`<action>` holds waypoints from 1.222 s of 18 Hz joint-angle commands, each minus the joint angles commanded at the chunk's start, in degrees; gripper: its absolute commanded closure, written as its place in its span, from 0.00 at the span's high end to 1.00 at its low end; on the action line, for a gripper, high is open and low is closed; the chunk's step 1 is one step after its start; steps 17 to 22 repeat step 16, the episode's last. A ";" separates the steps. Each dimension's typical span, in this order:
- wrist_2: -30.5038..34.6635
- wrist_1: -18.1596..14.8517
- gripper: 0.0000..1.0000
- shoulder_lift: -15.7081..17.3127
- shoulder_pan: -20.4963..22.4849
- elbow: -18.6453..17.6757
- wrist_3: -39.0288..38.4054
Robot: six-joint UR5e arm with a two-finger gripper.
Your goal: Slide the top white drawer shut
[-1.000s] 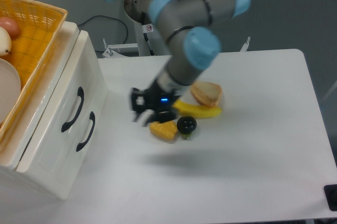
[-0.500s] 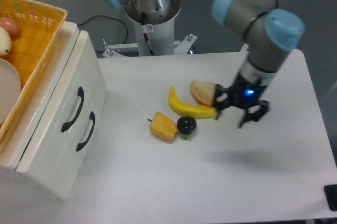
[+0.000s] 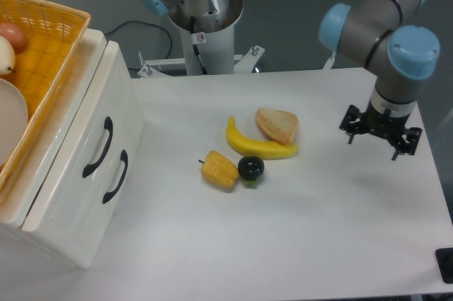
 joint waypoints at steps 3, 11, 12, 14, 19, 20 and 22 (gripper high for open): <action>-0.35 -0.09 1.00 -2.11 2.20 2.73 0.44; -0.52 -2.20 1.00 -4.75 2.90 5.19 7.91; -0.70 -2.28 1.00 -5.28 2.64 5.98 7.91; -0.70 -2.29 1.00 -5.54 2.55 6.34 7.91; -1.92 -2.29 1.00 -5.81 2.99 6.78 8.17; -1.92 -2.29 1.00 -5.81 2.99 6.78 8.17; -1.92 -2.29 1.00 -5.81 2.99 6.78 8.17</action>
